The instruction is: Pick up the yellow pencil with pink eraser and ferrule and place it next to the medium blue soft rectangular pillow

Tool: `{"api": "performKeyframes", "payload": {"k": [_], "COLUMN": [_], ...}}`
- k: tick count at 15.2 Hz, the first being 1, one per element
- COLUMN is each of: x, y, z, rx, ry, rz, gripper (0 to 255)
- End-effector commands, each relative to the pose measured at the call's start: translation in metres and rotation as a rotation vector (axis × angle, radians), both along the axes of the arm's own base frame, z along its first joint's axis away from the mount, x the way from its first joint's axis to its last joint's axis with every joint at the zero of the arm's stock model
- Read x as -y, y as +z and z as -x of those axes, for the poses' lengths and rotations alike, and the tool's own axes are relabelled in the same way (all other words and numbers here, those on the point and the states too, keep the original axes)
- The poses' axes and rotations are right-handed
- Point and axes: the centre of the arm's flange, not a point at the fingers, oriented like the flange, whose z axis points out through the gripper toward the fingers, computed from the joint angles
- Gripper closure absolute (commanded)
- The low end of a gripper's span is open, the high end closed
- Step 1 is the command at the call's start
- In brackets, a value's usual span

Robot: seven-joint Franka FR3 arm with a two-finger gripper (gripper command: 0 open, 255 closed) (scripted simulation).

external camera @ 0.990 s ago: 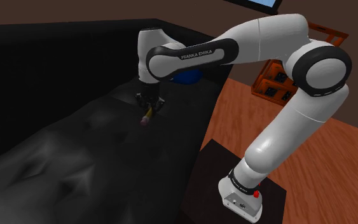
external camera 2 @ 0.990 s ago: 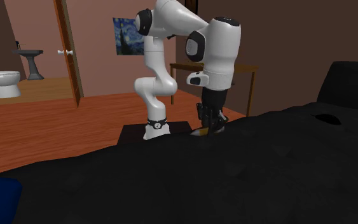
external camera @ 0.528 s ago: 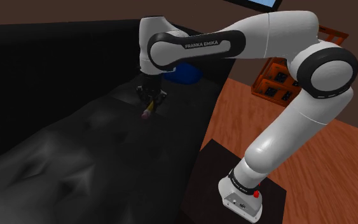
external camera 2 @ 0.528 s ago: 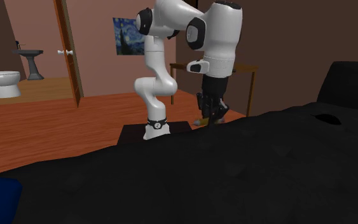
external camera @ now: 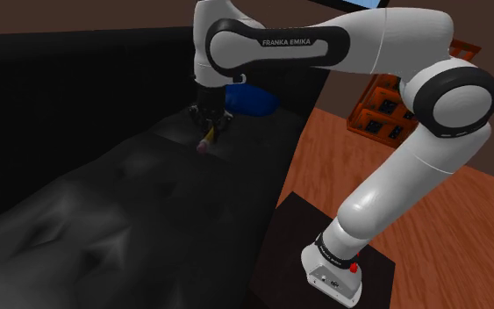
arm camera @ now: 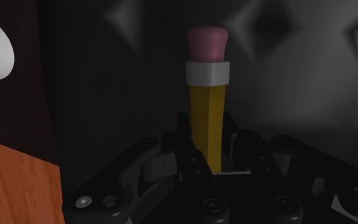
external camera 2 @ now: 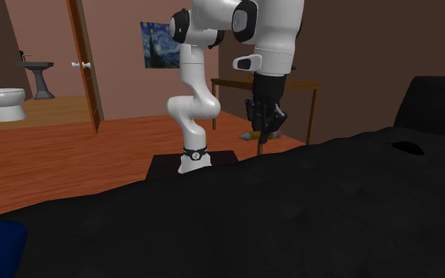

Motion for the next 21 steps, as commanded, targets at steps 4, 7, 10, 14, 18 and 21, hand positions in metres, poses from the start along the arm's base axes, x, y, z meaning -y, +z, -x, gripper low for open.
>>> {"api": "performKeyframes", "payload": {"k": [4, 7, 10, 14, 18, 21], "x": [0.04, 0.08, 0.119, 0.172, 0.225, 0.264], "y": [0.008, 0.008, 0.008, 0.008, 0.008, 0.008], "z": [-0.003, -0.006, -0.009, -0.012, -0.016, -0.019], "rx": [0.0, 0.0, 0.0, 0.0, 0.0, 0.0], "ry": [0.0, 0.0, 0.0, 0.0, 0.0, 0.0], "rz": [0.0, 0.0, 0.0, 0.0, 0.0, 0.0], "gripper": [255, 255, 255, 255, 255, 255]}}
